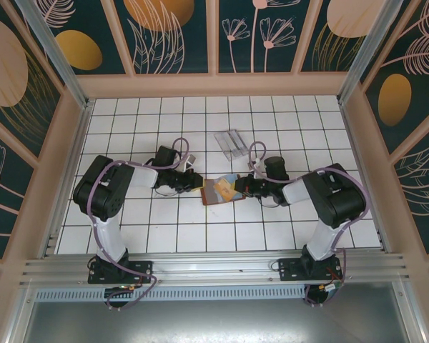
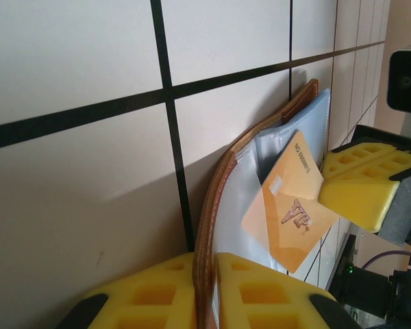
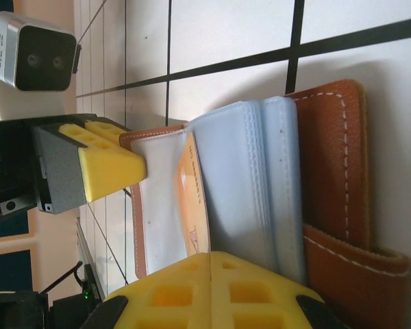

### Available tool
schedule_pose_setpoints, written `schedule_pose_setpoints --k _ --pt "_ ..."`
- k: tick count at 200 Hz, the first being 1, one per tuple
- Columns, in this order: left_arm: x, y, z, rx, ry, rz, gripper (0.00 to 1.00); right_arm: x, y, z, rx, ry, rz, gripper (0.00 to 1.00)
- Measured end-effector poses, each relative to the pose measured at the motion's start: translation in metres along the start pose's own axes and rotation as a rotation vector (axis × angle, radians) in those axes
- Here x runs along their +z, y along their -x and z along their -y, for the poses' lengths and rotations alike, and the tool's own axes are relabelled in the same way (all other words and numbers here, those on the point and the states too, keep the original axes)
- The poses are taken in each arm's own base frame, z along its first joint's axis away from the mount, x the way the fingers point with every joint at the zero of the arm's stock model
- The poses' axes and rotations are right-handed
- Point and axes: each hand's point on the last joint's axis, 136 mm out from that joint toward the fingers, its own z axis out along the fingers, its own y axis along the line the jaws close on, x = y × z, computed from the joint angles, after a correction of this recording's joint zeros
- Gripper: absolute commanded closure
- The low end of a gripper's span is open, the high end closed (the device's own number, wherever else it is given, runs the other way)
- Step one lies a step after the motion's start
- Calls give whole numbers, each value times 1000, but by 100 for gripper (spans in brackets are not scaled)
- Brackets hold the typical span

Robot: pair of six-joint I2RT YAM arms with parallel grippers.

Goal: Put the credit cards into the card holder
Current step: Insert the credit card into the card slot.

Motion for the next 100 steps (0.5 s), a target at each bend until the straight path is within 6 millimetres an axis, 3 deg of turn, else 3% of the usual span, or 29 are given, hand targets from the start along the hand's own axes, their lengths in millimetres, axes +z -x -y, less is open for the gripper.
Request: schedule_pose_setpoints --k 100 --pt "-2 -1 0 -18 -42 36 85 22 -2 -10 0 22 77 100"
